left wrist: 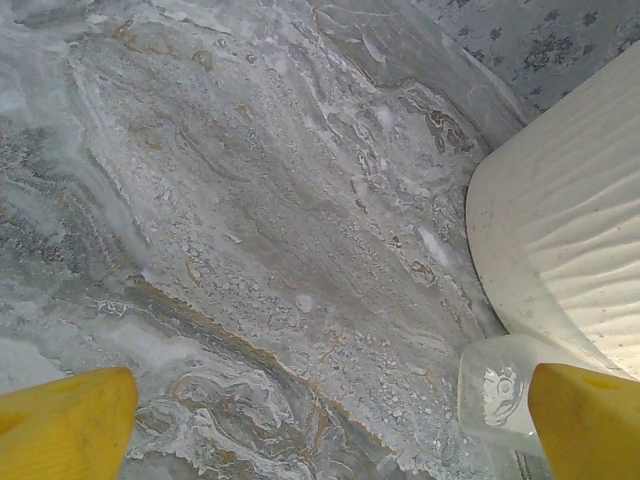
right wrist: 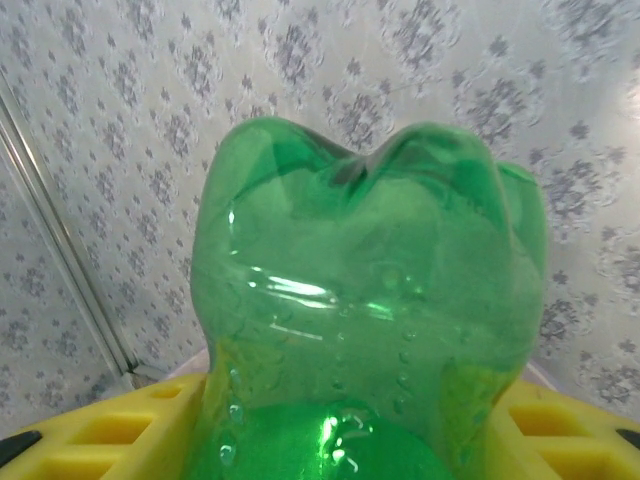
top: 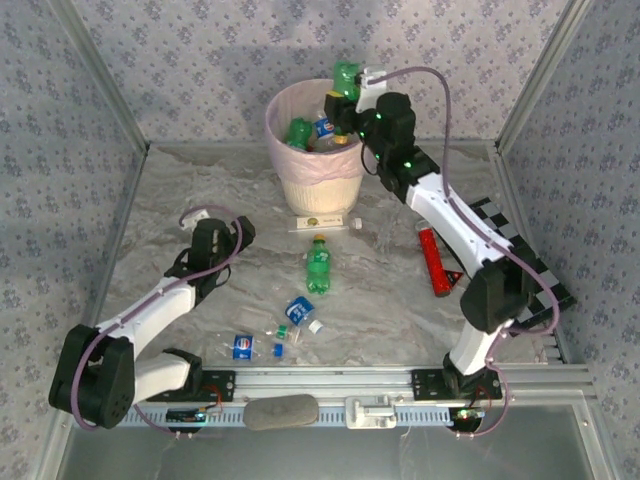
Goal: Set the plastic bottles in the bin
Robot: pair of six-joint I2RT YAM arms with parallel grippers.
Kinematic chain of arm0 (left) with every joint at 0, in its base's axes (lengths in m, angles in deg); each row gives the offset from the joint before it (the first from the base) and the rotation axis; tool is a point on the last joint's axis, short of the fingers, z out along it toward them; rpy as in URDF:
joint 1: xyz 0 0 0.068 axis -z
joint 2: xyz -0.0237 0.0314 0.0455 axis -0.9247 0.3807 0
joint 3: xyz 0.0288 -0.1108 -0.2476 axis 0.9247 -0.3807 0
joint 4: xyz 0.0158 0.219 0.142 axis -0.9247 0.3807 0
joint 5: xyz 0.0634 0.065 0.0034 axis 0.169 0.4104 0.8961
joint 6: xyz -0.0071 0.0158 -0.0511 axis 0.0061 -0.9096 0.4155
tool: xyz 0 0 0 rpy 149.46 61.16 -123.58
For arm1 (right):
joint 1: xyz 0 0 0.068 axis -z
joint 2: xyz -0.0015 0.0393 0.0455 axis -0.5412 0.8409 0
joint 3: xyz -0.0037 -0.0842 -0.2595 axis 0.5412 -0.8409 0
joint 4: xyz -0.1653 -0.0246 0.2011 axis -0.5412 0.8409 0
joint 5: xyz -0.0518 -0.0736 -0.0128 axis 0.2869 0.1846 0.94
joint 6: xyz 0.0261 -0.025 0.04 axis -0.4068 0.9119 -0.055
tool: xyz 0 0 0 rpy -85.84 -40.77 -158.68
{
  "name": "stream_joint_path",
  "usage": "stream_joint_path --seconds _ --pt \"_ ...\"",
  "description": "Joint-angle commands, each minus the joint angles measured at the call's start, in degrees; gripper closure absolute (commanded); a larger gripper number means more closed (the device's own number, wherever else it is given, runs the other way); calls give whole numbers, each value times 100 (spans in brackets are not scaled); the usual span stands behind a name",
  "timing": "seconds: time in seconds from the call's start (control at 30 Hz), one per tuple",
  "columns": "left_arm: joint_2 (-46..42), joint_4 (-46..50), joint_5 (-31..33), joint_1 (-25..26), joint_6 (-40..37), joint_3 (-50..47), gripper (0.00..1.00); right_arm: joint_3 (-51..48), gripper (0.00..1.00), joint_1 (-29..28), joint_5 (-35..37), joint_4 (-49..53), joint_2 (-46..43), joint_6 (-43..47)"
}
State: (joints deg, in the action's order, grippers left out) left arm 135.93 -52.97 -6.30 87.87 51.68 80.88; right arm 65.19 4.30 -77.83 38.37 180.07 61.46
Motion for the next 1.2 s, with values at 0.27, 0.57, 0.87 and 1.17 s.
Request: stream_joint_path --seconds 0.27,0.57,0.87,1.17 --pt "-421 182 28 -37 -122 -125 0 1839 48 -149 -240 1117 1559 523" --pt "-595 323 70 -39 -172 -131 0 2727 43 -355 -18 1868 2325 810" --pt "-707 359 101 -34 -165 -169 0 3086 12 -504 223 2093 2489 1080" --pt "-715 319 8 -39 -196 -151 0 2937 1 -569 32 2245 1929 900"
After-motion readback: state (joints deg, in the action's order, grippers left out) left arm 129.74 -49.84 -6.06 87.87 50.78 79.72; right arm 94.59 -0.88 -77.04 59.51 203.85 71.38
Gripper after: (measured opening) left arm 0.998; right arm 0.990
